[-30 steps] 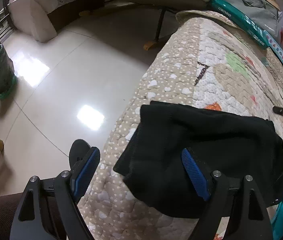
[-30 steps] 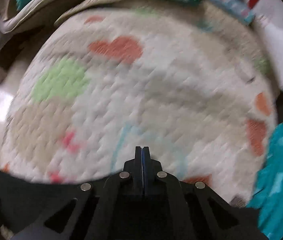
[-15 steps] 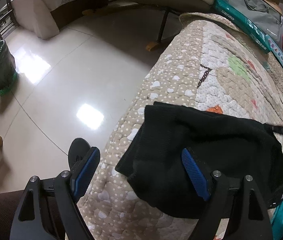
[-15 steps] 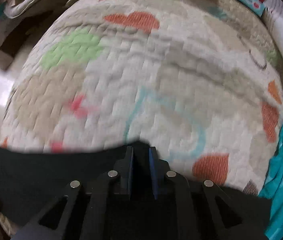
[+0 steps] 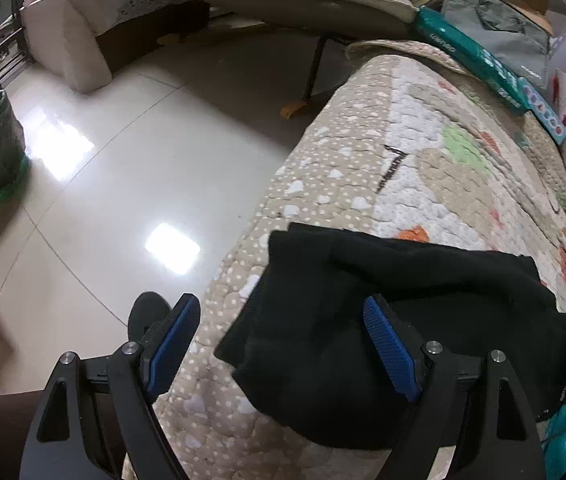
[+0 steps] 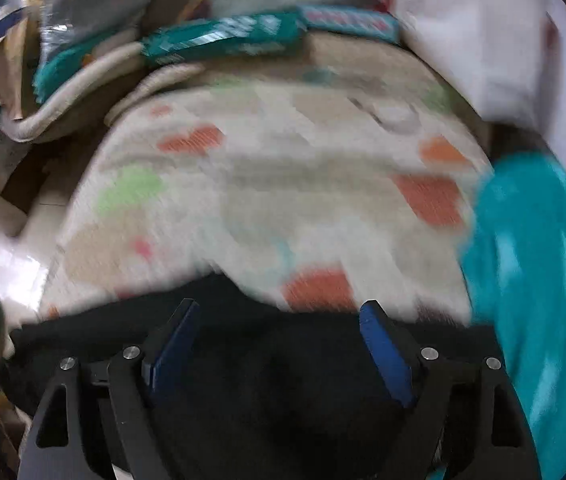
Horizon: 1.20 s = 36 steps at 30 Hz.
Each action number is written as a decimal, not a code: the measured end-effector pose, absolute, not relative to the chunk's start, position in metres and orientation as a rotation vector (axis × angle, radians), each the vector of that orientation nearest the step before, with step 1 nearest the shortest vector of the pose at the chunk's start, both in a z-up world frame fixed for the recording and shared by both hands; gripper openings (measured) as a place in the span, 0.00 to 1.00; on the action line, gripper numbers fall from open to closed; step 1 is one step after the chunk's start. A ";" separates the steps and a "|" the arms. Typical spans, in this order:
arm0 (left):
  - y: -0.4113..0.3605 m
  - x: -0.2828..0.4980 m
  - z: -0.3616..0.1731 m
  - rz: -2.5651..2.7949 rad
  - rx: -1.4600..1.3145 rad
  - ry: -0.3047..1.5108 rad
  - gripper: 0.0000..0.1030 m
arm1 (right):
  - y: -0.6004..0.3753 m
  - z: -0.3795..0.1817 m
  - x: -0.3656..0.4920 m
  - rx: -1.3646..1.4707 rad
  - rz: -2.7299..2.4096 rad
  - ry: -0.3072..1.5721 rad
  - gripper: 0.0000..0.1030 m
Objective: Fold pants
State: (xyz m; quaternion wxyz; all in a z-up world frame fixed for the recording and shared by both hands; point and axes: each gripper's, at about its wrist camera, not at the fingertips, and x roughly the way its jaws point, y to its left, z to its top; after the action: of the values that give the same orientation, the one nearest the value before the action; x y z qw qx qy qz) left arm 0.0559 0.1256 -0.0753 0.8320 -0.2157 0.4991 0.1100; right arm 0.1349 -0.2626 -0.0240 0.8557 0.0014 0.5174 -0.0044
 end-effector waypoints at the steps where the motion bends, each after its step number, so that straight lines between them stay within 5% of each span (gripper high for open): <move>1: 0.125 0.053 -0.074 0.222 -0.464 1.047 0.81 | -0.276 -0.036 0.126 0.031 -0.053 1.120 0.83; 8: 0.131 0.013 -0.055 0.200 -0.525 0.906 0.81 | -0.358 -0.081 0.118 0.279 -0.277 1.198 0.83; 17: 0.161 -0.040 -0.043 0.215 -0.577 0.859 0.81 | -0.344 -0.040 0.097 0.407 -0.161 1.055 0.87; 24: 0.172 -0.026 -0.076 0.144 -0.768 0.893 0.81 | -0.227 -0.008 0.102 0.061 0.158 0.965 0.87; 36: 0.152 0.007 -0.123 -0.039 -0.917 0.901 0.81 | 0.013 -0.042 0.131 -0.349 0.831 1.177 0.87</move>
State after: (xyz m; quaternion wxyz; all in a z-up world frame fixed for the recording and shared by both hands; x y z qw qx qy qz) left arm 0.0069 0.1525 -0.1233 0.8002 -0.4276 0.4200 -0.0183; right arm 0.1315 0.0133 -0.0420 0.7377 -0.1591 0.5361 0.3783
